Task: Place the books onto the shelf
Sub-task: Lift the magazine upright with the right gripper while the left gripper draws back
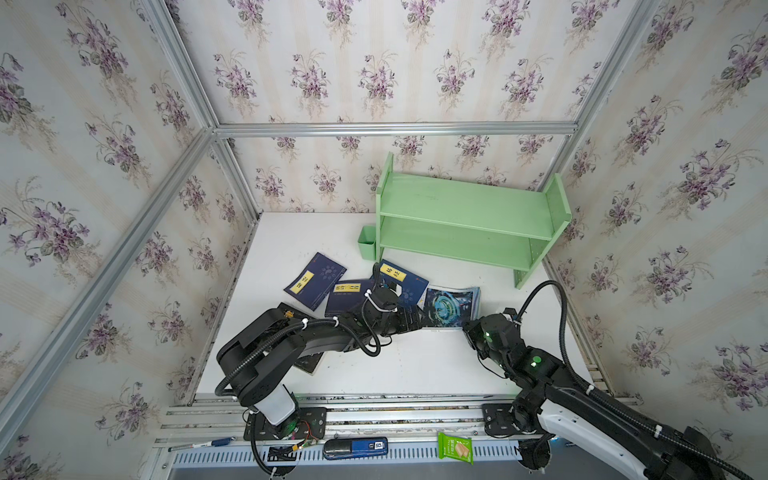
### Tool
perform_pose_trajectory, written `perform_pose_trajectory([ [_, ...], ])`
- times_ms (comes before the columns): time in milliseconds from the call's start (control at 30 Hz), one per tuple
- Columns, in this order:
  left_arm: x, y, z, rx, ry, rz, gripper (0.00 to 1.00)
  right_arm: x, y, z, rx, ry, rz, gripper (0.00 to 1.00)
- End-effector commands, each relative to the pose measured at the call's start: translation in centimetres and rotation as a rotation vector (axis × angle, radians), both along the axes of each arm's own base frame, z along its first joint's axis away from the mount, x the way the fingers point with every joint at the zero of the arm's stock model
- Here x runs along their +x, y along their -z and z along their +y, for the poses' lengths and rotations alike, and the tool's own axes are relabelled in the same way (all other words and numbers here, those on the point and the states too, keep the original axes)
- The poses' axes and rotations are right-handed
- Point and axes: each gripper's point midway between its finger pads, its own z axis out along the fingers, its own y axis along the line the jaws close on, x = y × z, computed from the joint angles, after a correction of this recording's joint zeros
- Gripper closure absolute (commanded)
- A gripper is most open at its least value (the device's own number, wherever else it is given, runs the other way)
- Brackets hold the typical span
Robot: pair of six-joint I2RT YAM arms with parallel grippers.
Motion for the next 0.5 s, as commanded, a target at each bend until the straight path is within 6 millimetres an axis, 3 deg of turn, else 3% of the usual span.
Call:
perform_pose_trajectory([
  [0,-0.1,-1.2,0.7,0.000,0.012,-0.019,0.01,-0.4,-1.5,-1.4,-0.061,0.018,-0.021,0.94],
  [133,0.4,-3.6,2.1,-0.008,0.000,-0.073,0.01,-0.8,-4.9,-2.3,-0.110,0.002,-0.065,0.97],
  [300,1.5,-6.8,4.6,-0.036,-0.022,-0.131,0.01,-1.4,-10.8,-2.5,-0.198,-0.097,-0.146,0.98],
  [467,2.5,-9.8,6.6,-0.095,-0.040,-0.191,0.01,-1.0,-16.7,-1.6,-0.151,-0.139,-0.296,0.98],
])
